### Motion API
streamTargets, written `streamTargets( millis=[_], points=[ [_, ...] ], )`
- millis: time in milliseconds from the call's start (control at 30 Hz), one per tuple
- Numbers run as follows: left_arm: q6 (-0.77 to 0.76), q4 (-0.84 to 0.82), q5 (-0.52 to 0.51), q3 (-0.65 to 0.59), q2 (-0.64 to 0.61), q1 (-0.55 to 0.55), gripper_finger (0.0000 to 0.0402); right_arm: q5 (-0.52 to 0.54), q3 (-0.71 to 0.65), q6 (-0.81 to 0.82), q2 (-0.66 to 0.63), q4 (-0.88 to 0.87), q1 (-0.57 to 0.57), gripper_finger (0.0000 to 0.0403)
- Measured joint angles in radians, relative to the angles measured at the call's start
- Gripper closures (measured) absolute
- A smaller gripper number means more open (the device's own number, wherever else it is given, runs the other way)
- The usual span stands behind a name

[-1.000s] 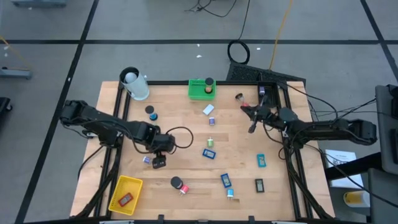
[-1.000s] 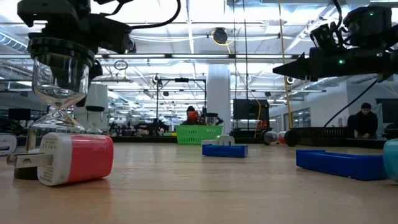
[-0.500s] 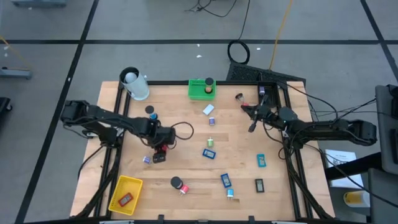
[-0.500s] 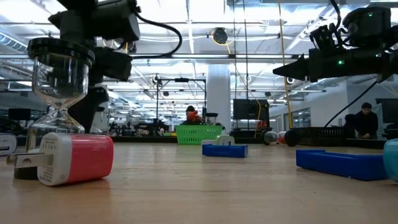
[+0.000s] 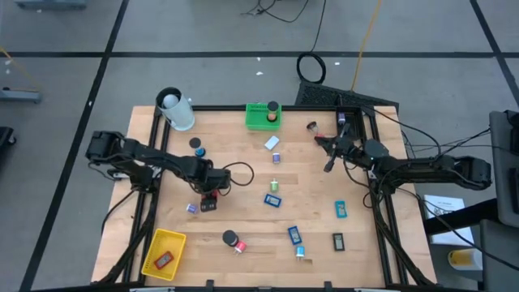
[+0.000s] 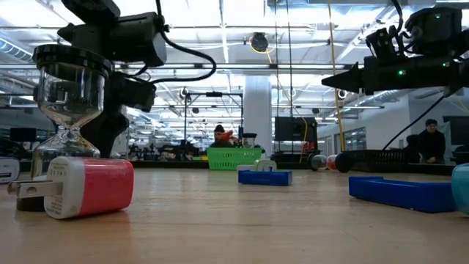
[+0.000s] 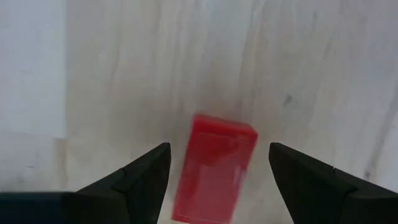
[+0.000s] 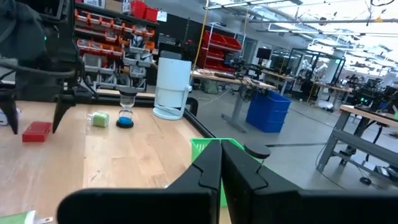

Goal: Pick & Place Office items
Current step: Put the red timer into the yellow basket

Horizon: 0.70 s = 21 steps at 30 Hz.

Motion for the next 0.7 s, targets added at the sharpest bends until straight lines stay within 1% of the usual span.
streamTargets(
  millis=[67, 167, 300, 400, 433, 567, 700],
  points=[
    [0.000, -0.004, 0.026, 0.000, 0.024, -0.001, 0.0129, 0.000, 0.000, -0.003, 0.000, 0.005, 0.000, 0.0403],
    [0.013, -0.003, 0.024, 0.005, 0.056, -0.008, 0.0151, 0.000, 0.000, -0.006, 0.000, 0.012, 0.000, 0.0403],
    [0.018, -0.006, 0.019, 0.005, 0.072, -0.007, 0.0197, 0.000, 0.000, -0.006, 0.000, 0.010, 0.000, 0.0403],
    [0.018, -0.032, 0.019, 0.006, 0.049, -0.007, 0.0237, 0.000, 0.000, -0.006, 0.000, 0.011, 0.000, 0.0403],
    [0.018, -0.048, 0.021, 0.007, 0.042, -0.007, 0.0242, 0.000, 0.000, -0.006, 0.000, 0.010, 0.000, 0.0403],
    [-0.009, -0.153, 0.050, 0.043, -0.009, -0.008, 0.0242, 0.000, 0.000, -0.006, 0.000, 0.011, 0.000, 0.0403],
    [-0.090, -0.237, 0.074, 0.092, -0.064, -0.024, 0.0242, 0.000, 0.000, -0.006, 0.000, 0.012, 0.000, 0.0403]
  ],
)
